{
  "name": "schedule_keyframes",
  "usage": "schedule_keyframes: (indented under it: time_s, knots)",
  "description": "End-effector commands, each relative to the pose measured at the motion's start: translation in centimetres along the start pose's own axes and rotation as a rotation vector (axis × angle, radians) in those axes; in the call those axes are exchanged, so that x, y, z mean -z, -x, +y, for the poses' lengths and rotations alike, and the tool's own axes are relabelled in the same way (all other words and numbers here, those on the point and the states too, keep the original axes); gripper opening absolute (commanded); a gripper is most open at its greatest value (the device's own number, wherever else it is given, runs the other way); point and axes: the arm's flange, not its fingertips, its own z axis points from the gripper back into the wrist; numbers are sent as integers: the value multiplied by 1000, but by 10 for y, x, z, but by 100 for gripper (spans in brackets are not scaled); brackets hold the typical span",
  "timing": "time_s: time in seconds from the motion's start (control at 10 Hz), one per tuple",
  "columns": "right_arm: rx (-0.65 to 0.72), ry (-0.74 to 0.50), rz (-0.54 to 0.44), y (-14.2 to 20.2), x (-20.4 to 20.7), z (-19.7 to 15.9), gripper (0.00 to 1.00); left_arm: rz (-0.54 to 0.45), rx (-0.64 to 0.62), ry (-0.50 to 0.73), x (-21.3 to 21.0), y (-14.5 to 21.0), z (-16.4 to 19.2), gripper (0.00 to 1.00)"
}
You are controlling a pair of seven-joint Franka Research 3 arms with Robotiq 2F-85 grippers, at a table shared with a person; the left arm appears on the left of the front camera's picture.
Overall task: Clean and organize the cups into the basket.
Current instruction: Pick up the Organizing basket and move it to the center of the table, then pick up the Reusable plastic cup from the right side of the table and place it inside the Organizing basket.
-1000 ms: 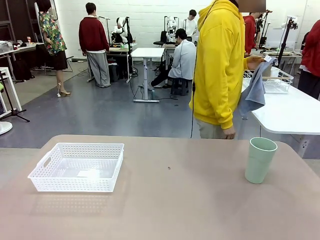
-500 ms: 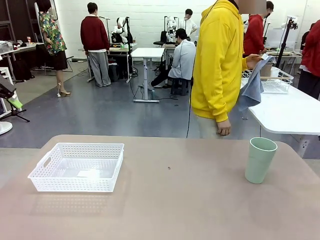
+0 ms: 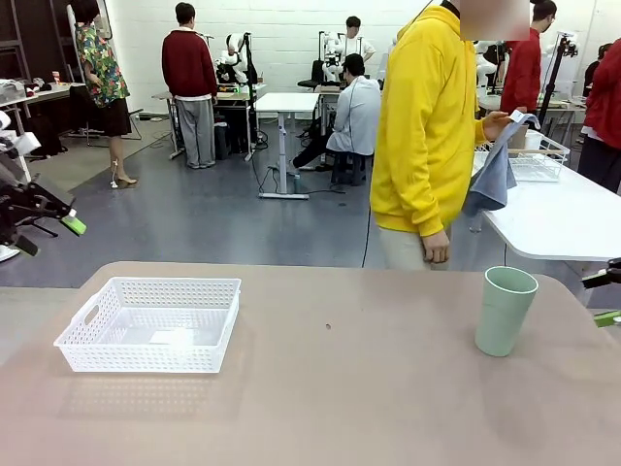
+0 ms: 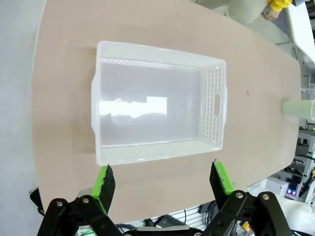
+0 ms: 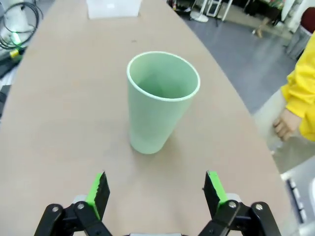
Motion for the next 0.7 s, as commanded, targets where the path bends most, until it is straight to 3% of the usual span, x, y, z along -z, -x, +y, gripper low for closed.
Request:
schedule_keyframes:
  time_s: [0.0,0.1,0.2,0.6]
  knots:
    - [18,20,-27,1,27,4,100,-38,-30,-2,13,2,-12,100]
    - [135,2,-16,-7,17,6,100,0,0,-18,-5,3,-9,100]
    - [11,0,-9,0,14,3,100,-11,-3,-3,7,0,-6,100]
    - [35,0,-12,-2,16,2,100,-13,-2,-3,7,0,-6,100]
